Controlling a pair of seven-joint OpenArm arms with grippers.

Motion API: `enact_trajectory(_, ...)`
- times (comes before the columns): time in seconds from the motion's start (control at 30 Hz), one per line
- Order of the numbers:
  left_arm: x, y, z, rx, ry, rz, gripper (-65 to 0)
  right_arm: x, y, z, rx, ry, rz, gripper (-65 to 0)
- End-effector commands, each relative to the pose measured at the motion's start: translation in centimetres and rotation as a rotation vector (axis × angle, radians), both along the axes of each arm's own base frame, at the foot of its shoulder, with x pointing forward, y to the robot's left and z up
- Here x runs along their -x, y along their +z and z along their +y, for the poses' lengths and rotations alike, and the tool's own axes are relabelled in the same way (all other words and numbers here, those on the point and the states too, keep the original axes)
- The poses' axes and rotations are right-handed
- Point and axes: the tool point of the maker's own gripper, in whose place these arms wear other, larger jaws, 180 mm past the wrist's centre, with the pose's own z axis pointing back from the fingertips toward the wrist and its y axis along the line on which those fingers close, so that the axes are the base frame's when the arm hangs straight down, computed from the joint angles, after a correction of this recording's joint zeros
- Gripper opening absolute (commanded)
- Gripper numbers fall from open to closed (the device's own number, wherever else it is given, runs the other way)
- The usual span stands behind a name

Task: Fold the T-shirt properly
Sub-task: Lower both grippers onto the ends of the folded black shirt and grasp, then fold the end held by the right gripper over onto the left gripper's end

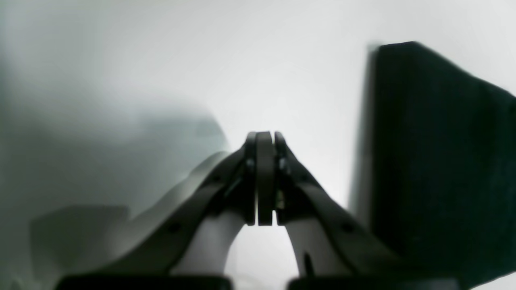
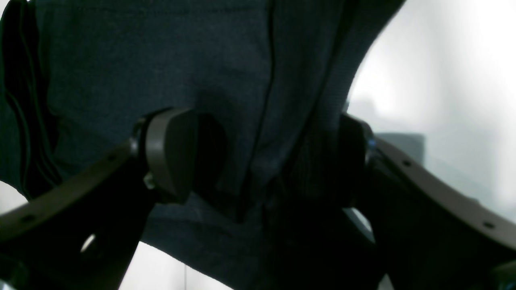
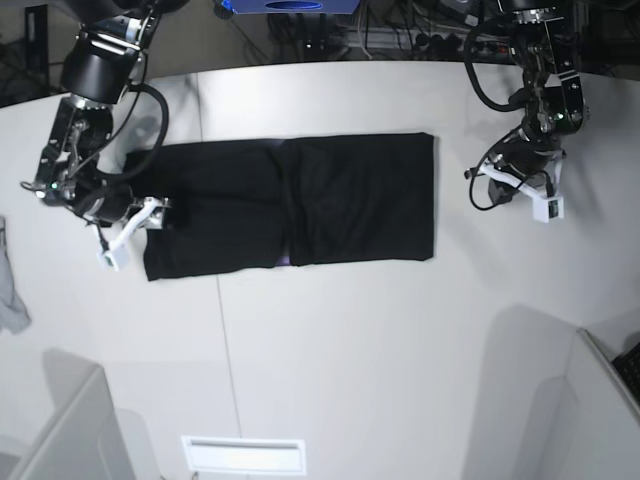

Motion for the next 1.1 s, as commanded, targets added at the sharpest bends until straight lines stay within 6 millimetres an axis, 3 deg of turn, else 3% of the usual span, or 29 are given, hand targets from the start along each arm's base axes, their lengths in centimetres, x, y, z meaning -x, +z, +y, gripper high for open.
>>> enact_trajectory(0.0, -0.7, 0.6, -0.1, -0.001, -0.011, -0.028, -65.0, 1.2, -0.8, -0.2, 0.03, 0.025, 0.063, -21.5)
enact_trajectory(0.2, -1.5, -1.1, -2.6, 0.025, -0.052, -0.057, -65.0, 1.4, -1.0, -0.2, 0.031, 0.029, 0.073, -44.1)
enact_trajectory(0.3, -1.4, -2.5, -4.2, 0.041, -0.079, -0.051, -65.0, 1.2, -0.8, -0.3, 0.034, 0.029, 0.067, -52.2)
enact_trajectory(0.4, -1.0, -3.7, -5.3, 0.055, -0.098, -0.031, -65.0, 1.0, -0.7, -0.4, 0.038, 0.026, 0.06, -65.0)
enact_trajectory(0.57, -1.5, -3.8, -6.5, 0.066, -0.128, -0.031, -65.0, 0.1, 0.1, -0.5, 0.046, 0.028, 0.034, -65.0)
enact_trajectory(0.7, -1.9, -3.7, -8.4, 0.078, -0.176, -0.032, -65.0, -1.1, 2.1, -0.4, 0.083, 0.053, -0.03, -65.0)
enact_trajectory(0.9, -1.7, -4.0, -11.6, 0.098, -0.262, -0.022, -65.0, -2.0, 4.8, 2.7, 0.13, 0.064, -0.09, -65.0)
enact_trajectory(1.07, -1.7, -3.8, -11.7, 0.1, -0.265, -0.026, -65.0, -2.2, 8.0, 5.4, 0.147, 0.075, -0.176, -65.0)
